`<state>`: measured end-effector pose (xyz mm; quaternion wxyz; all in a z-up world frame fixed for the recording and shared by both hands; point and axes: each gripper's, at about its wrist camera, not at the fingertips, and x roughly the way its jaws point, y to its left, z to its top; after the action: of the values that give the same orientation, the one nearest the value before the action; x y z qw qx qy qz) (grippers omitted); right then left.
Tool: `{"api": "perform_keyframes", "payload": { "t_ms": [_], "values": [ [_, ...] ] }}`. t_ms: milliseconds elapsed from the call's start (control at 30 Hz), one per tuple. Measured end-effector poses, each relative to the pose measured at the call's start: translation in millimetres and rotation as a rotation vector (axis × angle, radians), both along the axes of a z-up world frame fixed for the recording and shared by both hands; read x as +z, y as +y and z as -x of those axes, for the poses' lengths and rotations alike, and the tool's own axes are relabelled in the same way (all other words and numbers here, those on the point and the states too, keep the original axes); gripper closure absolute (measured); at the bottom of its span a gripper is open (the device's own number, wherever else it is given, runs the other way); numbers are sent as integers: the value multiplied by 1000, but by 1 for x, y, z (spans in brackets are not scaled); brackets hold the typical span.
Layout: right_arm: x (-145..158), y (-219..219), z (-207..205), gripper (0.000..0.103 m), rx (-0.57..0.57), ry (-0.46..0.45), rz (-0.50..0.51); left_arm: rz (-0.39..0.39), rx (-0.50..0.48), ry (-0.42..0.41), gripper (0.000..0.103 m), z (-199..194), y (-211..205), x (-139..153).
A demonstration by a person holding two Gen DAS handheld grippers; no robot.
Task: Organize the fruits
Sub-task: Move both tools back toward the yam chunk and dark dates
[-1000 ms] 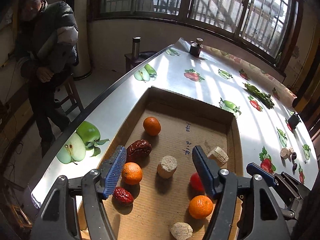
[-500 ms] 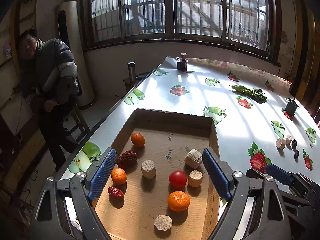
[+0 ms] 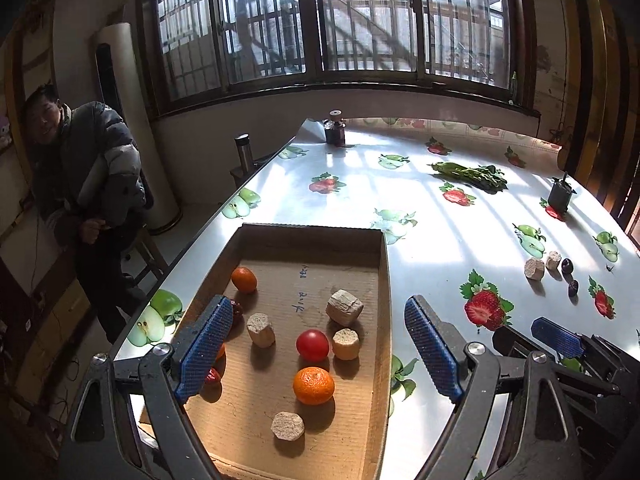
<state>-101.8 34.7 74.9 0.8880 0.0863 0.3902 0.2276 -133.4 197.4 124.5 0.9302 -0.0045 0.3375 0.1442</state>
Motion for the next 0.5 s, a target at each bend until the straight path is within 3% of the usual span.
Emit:
{"api": "perform_keyframes", "payload": {
  "t_ms": [133,267,367,500],
  "values": [
    [9,-48,-4,41,-84,-31,8,15,-26,6,15,0,-6,1],
    [17,-130,-17,37,-252,-36,67,63,-45,44,15,-10,-11,-11],
    [19,-186,-28,37,-377,-17,119,105,-89,85,15,-24,-25,-24],
    [18,-227,-48,37,-437,16,121,156,-183,130,16,-47,-55,-34]
  ]
}}
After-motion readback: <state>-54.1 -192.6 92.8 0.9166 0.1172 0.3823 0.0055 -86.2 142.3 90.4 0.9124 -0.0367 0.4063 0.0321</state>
